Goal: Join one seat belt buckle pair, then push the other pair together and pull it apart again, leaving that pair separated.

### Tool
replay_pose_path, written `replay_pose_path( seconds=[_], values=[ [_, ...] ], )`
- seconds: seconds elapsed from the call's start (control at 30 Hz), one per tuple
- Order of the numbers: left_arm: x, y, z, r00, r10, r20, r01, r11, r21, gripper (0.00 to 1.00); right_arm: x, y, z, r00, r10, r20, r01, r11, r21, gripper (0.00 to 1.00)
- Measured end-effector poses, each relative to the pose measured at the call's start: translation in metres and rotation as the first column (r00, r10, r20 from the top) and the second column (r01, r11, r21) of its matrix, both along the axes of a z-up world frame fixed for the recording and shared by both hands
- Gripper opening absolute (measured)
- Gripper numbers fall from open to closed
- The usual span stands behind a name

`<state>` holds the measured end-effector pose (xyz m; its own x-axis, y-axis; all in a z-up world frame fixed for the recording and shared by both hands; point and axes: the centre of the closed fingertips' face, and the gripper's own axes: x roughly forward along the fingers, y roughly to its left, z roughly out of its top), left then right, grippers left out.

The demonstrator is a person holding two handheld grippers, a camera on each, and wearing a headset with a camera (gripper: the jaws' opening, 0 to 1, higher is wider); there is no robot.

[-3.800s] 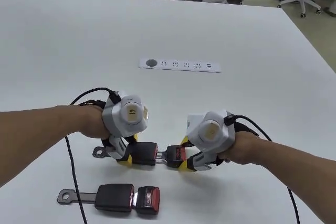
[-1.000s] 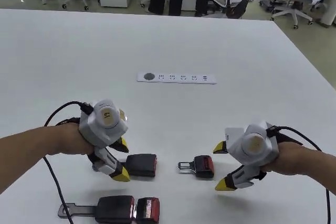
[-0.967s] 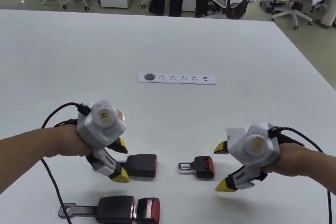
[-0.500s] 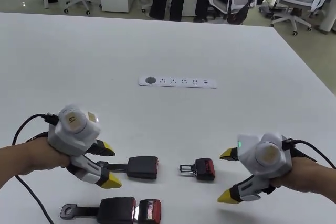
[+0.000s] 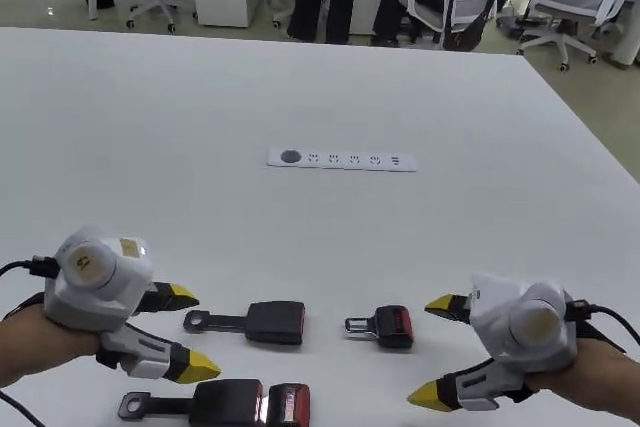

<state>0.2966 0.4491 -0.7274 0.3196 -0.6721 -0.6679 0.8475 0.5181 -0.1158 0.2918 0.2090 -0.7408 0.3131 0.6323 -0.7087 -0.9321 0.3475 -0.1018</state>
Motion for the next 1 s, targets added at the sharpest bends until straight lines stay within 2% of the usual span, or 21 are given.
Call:
replay_pose_path(
  seconds=[0.13,0.23,0.37,0.43,0.53,0.57,0.7,0.77,0.87,1.0],
  values=[
    [-0.003,0.002,0.003,0.999,0.032,0.032,-0.031,0.999,-0.025,0.66,-0.005,0.001,0.000,0.999,-0.037,-0.001,0.037,0.999,0.030,0.71],
    [-0.007,0.004,0.003,0.998,0.051,0.044,-0.050,0.998,-0.033,0.67,-0.008,0.001,0.000,0.998,-0.056,-0.003,0.056,0.997,0.053,0.72],
    [-0.013,0.005,0.002,0.995,0.074,0.064,-0.071,0.996,-0.051,0.70,-0.013,0.003,0.003,0.994,-0.105,0.008,0.104,0.988,0.111,0.74],
    [-0.015,0.007,0.002,0.994,0.086,0.070,-0.082,0.995,-0.059,0.70,-0.015,0.004,0.004,0.993,-0.119,0.014,0.116,0.986,0.123,0.76],
    [-0.020,0.009,0.000,0.992,0.095,0.087,-0.088,0.993,-0.075,0.73,-0.022,0.009,0.008,0.987,-0.158,0.011,0.154,0.974,0.166,0.77],
    [-0.025,0.005,0.001,0.991,0.089,0.098,-0.082,0.994,-0.071,0.74,-0.023,0.009,0.009,0.986,-0.164,0.015,0.159,0.972,0.173,0.78],
    [-0.030,0.011,-0.002,0.987,0.090,0.135,-0.082,0.995,-0.059,0.78,-0.027,0.010,0.011,0.981,-0.193,0.021,0.185,0.963,0.198,0.80],
    [-0.032,0.013,-0.002,0.984,0.086,0.157,-0.077,0.995,-0.062,0.80,-0.027,0.011,0.014,0.977,-0.213,0.025,0.202,0.954,0.220,0.82],
    [-0.036,0.012,0.000,0.982,0.085,0.172,-0.075,0.995,-0.062,0.84,-0.027,0.012,0.018,0.971,-0.237,0.022,0.224,0.940,0.258,0.85],
    [-0.039,0.008,0.007,0.977,0.115,0.180,-0.095,0.989,-0.117,0.92,-0.030,0.013,0.018,0.966,-0.256,0.029,0.238,0.929,0.284,0.94]
  ],
)
